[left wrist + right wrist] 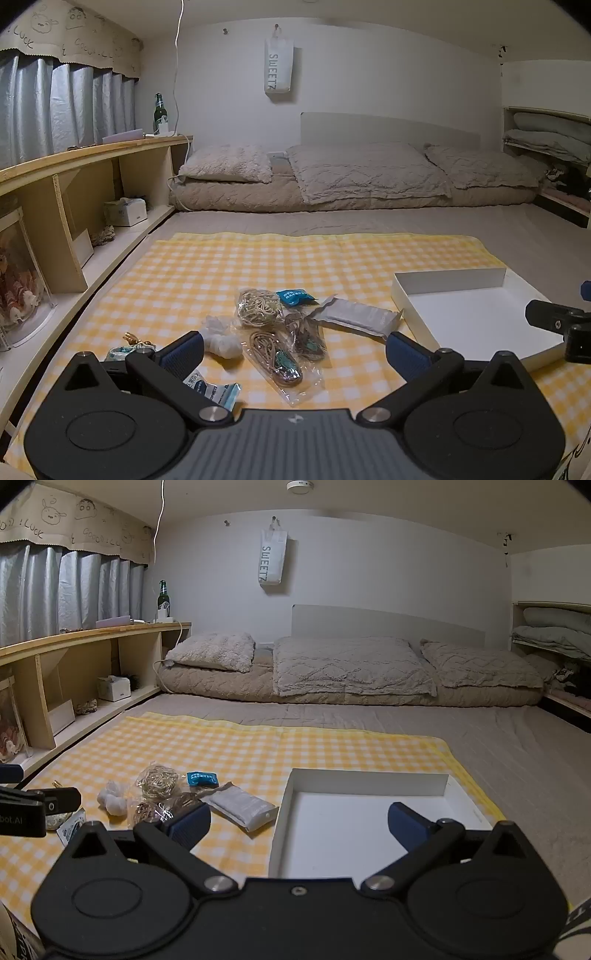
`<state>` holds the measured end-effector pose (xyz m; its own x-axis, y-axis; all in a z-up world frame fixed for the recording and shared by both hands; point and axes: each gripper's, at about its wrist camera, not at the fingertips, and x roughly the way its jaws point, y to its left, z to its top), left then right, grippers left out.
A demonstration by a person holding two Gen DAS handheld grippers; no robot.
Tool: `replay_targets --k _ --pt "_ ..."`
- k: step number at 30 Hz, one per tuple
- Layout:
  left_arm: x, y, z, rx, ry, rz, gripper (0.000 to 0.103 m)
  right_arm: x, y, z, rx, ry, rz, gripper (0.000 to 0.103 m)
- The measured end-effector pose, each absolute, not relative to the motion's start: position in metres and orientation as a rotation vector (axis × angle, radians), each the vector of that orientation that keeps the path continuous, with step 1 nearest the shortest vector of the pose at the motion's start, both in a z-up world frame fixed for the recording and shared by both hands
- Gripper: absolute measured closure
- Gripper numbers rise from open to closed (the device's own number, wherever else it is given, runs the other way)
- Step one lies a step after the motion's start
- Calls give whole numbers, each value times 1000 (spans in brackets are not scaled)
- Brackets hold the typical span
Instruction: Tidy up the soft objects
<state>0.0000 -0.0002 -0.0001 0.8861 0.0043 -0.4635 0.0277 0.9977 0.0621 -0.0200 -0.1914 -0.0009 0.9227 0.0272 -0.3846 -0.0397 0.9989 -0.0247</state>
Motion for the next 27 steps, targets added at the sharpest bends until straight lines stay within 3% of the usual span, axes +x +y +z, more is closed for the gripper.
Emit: replay_targets --k 27 --pt "0 0 0 64 484 -13 0 -20 -191 -3 -36 397 37 0"
